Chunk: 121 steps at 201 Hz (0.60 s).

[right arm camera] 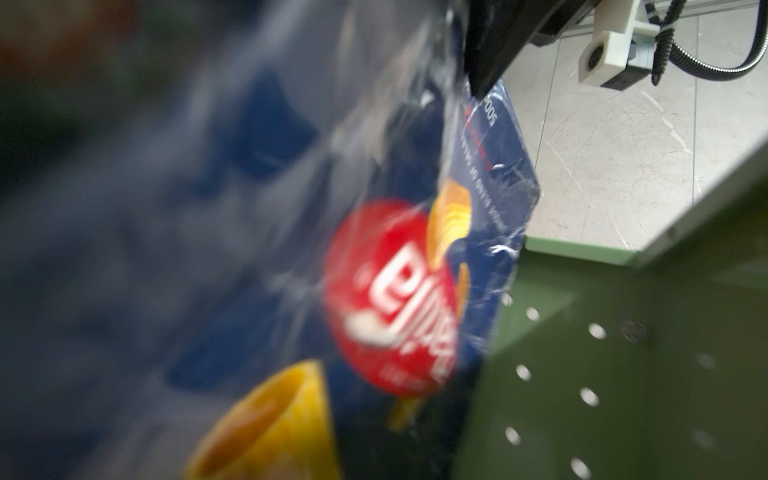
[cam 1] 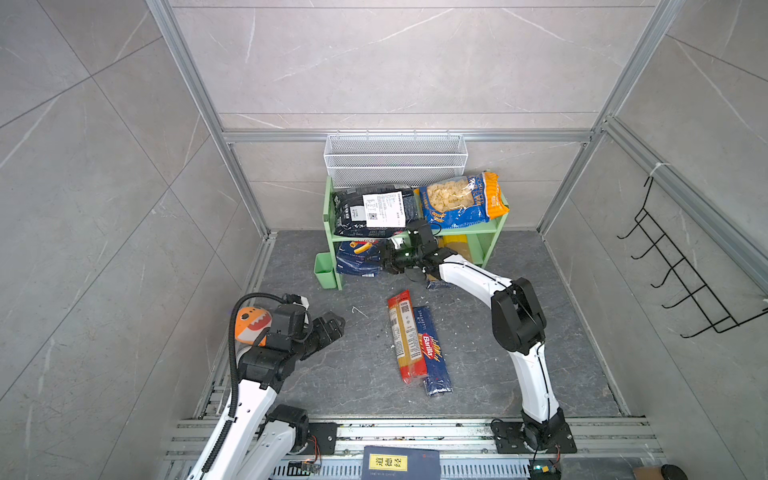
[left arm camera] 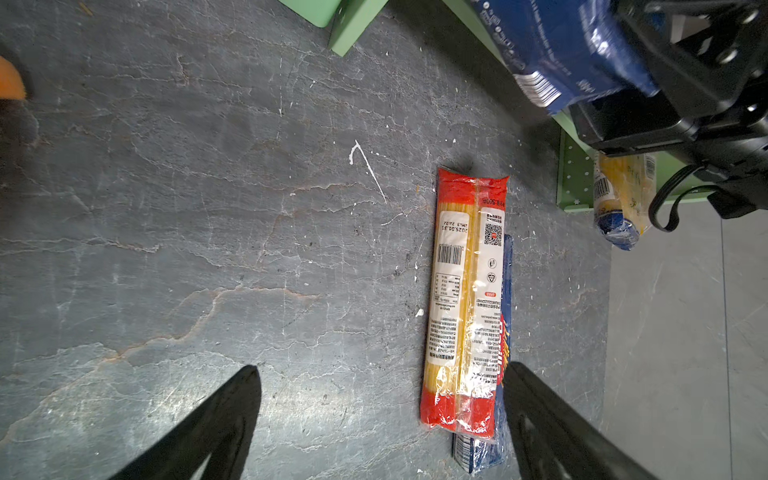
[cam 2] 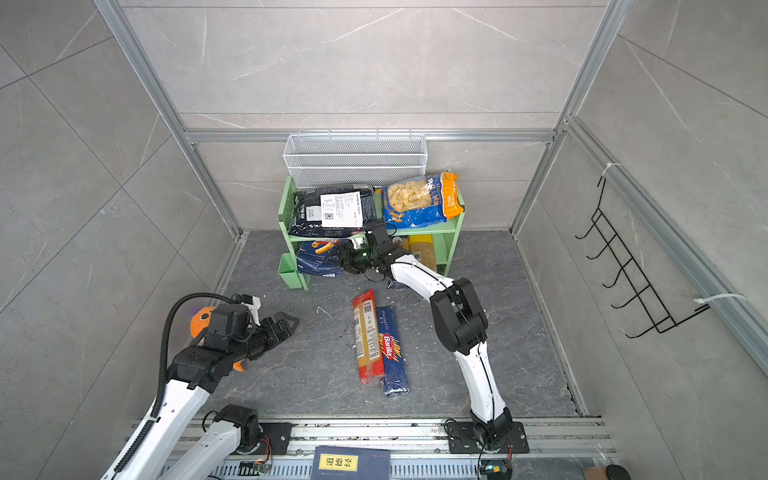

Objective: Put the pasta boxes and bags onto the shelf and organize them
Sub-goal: 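Carry the Barilla Rigatoni box with the right gripper onto the shelf's lower tier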

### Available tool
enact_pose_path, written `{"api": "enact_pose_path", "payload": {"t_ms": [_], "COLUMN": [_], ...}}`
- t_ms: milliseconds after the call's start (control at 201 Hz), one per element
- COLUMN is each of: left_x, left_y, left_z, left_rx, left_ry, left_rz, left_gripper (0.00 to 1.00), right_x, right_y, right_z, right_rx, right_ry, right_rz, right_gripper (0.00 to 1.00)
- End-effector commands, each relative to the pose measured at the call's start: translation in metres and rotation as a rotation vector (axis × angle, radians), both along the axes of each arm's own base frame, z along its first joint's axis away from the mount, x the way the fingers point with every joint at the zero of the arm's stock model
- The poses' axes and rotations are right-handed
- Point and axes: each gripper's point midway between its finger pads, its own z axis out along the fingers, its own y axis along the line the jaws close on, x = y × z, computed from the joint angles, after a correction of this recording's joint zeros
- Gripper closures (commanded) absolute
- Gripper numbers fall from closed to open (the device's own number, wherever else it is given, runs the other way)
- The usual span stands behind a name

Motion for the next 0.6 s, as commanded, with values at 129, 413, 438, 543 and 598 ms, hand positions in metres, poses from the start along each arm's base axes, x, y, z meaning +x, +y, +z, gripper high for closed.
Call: {"api": "enact_pose_path", "payload": {"t_ms": [129,413,438,543,598], "left_x": [0.001,0.000,0.000,0.001,0.002], "left_y": [-0.006,-0.007,-0.007,-0.008,-0.008], "left_z": [0.003,0.004,0.003,0.003,0.004], "left_rx": [-0.027,-0.035,-0.037,-0.042,-0.045], "left_ry": [-0.026,-0.028,-0.028,-0.026,-0.027], "left_rz": [-0.036,-0.043,-0.045,-0.045,-0.046], "left_gripper": [0.07,0.07,0.07,0.07,0.07], "right_x": [0.006,-0.003,-0.004,-0.009,-0.010], "right_y": [0.016,0.001,-0.002,-0.012,-0.018], "right_z": [0.029,0.008,0.007,0.005,0.002], "right_rx": [0.040,-0.038,-0.049,-0.098,-0.118], "right_ry": [-0.127,-0.108,-0.111,-0.126,-0.128], "right_rz": [0.045,0.008,0.003,-0.014,-0.024], "right_gripper": [0.18,0.14,0.13,0.12,0.12]}}
